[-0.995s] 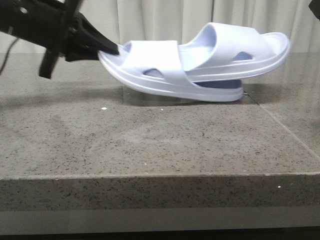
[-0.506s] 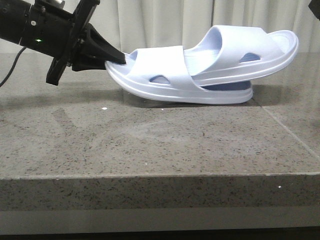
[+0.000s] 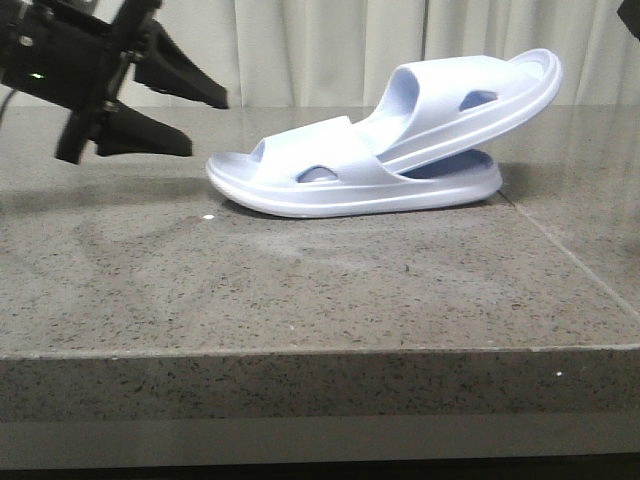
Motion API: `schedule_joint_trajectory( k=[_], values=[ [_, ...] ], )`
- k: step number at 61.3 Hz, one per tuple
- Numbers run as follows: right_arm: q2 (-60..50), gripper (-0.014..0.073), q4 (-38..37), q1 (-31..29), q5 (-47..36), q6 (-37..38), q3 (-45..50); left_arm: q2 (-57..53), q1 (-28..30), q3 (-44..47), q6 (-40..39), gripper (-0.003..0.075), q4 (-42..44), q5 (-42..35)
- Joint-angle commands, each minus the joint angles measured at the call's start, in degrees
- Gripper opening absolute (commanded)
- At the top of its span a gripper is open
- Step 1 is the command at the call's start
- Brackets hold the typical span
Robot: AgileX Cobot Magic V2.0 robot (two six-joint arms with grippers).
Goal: Insert blue slippers together front up
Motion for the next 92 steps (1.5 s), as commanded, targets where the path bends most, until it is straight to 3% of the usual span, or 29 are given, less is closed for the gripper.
schedule_joint_trajectory(
  k=[1, 10, 24, 33, 49, 57, 72, 77, 84, 92],
  values=[
    [-1.31, 0.0601, 1.58, -0.09, -2.14, -0.32, -1.43, -5.63, 1.92, -1.68, -2.3, 0.043, 1.69, 2.62],
    [-1.31, 0.0601, 1.58, -0.09, -2.14, -0.32, -1.43, -10.62, 4.8, -3.41, -9.39, 0.0429, 15.35, 1.94],
    [-1.31, 0.0601, 1.58, -0.09, -2.14, -0.32, -1.43, -21.72, 4.02, -8.41, -32.24, 0.041, 52.5, 0.4],
    [-1.31, 0.0601, 1.58, -0.09, -2.14, -0.32, -1.43, -29.1, -0.56, -7.02, -43.42, 0.0364, 70.17, 1.67],
    [-1.31, 0.0601, 2.52, -0.09, -0.01, -0.32, -1.43, -43.39, -9.51, 6.75, -57.9, 0.0363, 88.69, -0.93],
    [-1.31, 0.0601, 2.52, -0.09, 0.49, -0.32, -1.43, -50.28, -8.61, 11.07, -62.09, 0.0363, 92.18, -3.66],
    [-1.31, 0.06, 2.52, -0.09, 0.53, -0.32, -1.43, -56.52, -7.48, 15.57, -62.1, 0.0361, 91.2, -8.92],
    [-1.31, 0.0573, 2.52, -0.09, 0.8, -0.32, -1.43, -56.52, -7.48, 15.82, -62.1, 0.0312, 90.97, -9.29],
    [-1.31, 0.0443, 2.52, -0.09, 0.94, -0.32, -1.43, -56.28, -7.48, 15.82, -62.1, 0.0198, 89.72, -10.03],
    [-1.31, 0.0188, 2.52, -0.09, 1.0, -0.32, -1.43, -56.28, -7.48, 15.82, -62.1, 0.0055, 89.38, -10.75]
  ],
)
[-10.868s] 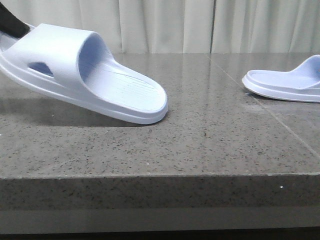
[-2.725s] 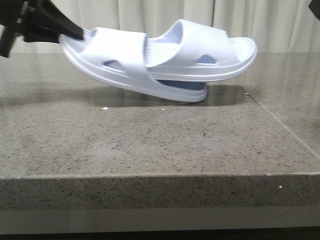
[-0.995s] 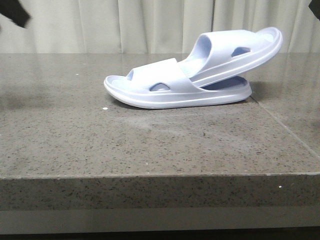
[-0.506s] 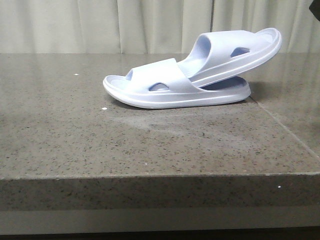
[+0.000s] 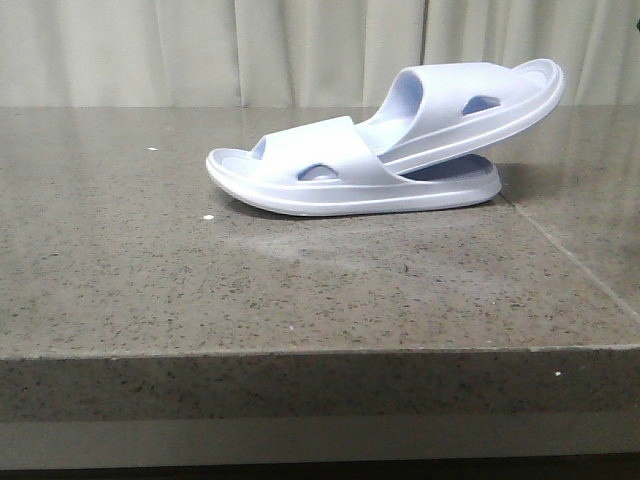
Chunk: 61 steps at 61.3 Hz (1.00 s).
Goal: Insert blue slippers together front up
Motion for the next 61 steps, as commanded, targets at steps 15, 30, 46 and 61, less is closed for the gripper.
schedule_joint_trajectory(
  k=[15, 30, 46, 61],
  values=[
    [-1.31, -0.0066, 2.08, -0.09, -1.29, -0.31, -1.43, -0.16, 0.24, -1.43, -0.73, -0.002, -0.29, -4.73],
    [-1.31, -0.0069, 2.08, -0.09, -1.62, -0.36, -1.43, -0.16, 0.24, -1.43, -0.73, -0.002, -1.5, -4.73],
    [-1.31, -0.0069, 2.08, -0.09, -1.62, -0.36, -1.43, -0.16, 0.24, -1.43, -0.73, -0.002, -1.5, -4.73],
    [-1.31, -0.0069, 2.08, -0.09, -1.62, -0.36, -1.43, -0.16, 0.24, -1.43, -0.73, -0.002, -1.18, -4.48]
  ],
)
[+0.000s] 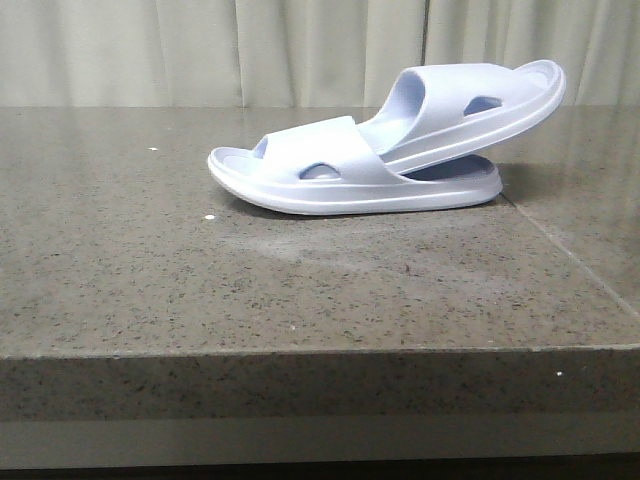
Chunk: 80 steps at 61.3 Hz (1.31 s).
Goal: Insert blue slippers together front up
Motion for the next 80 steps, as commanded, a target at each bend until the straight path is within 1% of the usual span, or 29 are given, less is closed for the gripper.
schedule_joint_trajectory(
  k=[1, 6, 11, 14, 25, 31, 38, 44, 51, 55, 67, 74, 80],
  values=[
    [-1.31, -0.0069, 2.08, -0.09, -1.78, -0.22, -1.43, -0.16, 0.24, -1.3, -0.62, -0.002, -0.06, -4.1],
    [-1.31, -0.0069, 2.08, -0.09, -1.78, -0.22, -1.43, -1.48, 0.9, 0.68, -0.35, -0.002, -1.67, -9.85],
    [-1.31, -0.0069, 2.08, -0.09, -1.65, -0.22, -1.43, -4.61, 4.01, 4.93, 2.7, -0.002, -5.6, -18.01],
    [-1.31, -0.0069, 2.08, -0.09, -1.59, -0.22, -1.43, -7.3, 6.31, 8.1, 3.55, -0.002, -6.73, -21.17],
    [-1.31, -0.0069, 2.08, -0.09, -1.59, -0.22, -1.43, -19.79, 13.34, 19.62, 3.55, -0.002, -5.91, -25.56],
    [-1.31, -0.0069, 2.08, -0.09, -1.59, -0.22, -1.43, -27.93, 16.45, 27.54, 3.55, -0.002, -6.02, -30.81],
    [-1.31, -0.0069, 2.08, -0.09, -1.59, -0.22, -1.43, -37.05, 19.12, 37.27, 3.55, -0.002, -8.41, -37.96],
    [-1.31, -0.0069, 2.08, -0.09, -1.59, -0.22, -1.43, -42.73, 19.79, 43.55, 3.55, -0.002, -9.05, -41.72],
    [-1.31, -0.0069, 2.08, -0.09, -1.59, -0.22, -1.43, -47.42, 19.07, 47.58, 3.55, -0.002, -9.2, -42.05],
    [-1.31, -0.0069, 2.08, -0.09, -1.59, -0.22, -1.43, -48.62, 18.46, 48.71, 3.55, -0.002, -9.3, -42.71],
    [-1.31, -0.0069, 2.08, -0.09, -1.36, -0.22, -1.43, -48.62, 14.38, 51.11, 3.55, -0.002, -8.34, -50.8],
    [-1.31, -0.0069, 2.08, -0.09, -1.24, -0.22, -1.43, -48.62, 12.3, 50.98, 4.63, -0.002, -8.04, -49.5],
    [-1.31, -0.0069, 2.08, -0.09, -1.18, -0.22, -1.43, -48.62, 12.29, 50.98, 5.78, -0.002, -7.99, -49.62]
  ],
)
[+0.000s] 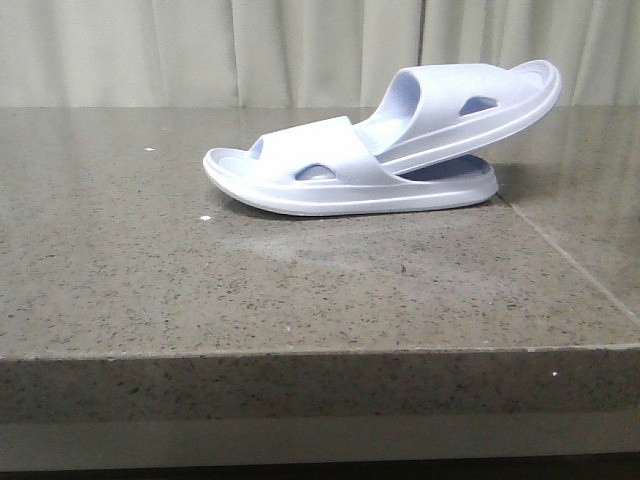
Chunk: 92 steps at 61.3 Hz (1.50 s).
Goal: Insert blue slippers together front up
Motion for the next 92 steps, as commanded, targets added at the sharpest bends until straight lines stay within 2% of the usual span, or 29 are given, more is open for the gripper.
schedule_joint_trajectory(
  k=[1, 80, 92],
  values=[
    [-1.31, -0.0069, 1.98, -0.09, -1.28, -0.39, -1.43, -1.14, -0.32, 0.37, 1.08, -0.002, 0.04, -5.46],
    [-1.31, -0.0069, 1.61, -0.09, -1.64, -0.39, -1.43, -0.93, -0.34, 0.37, 1.08, -0.002, 0.04, -7.05],
    [-5.22, -0.0069, -0.84, 0.48, -11.9, -2.92, 0.72, -0.93, -0.34, 0.37, 1.08, -0.002, 0.04, -7.05]
  ],
)
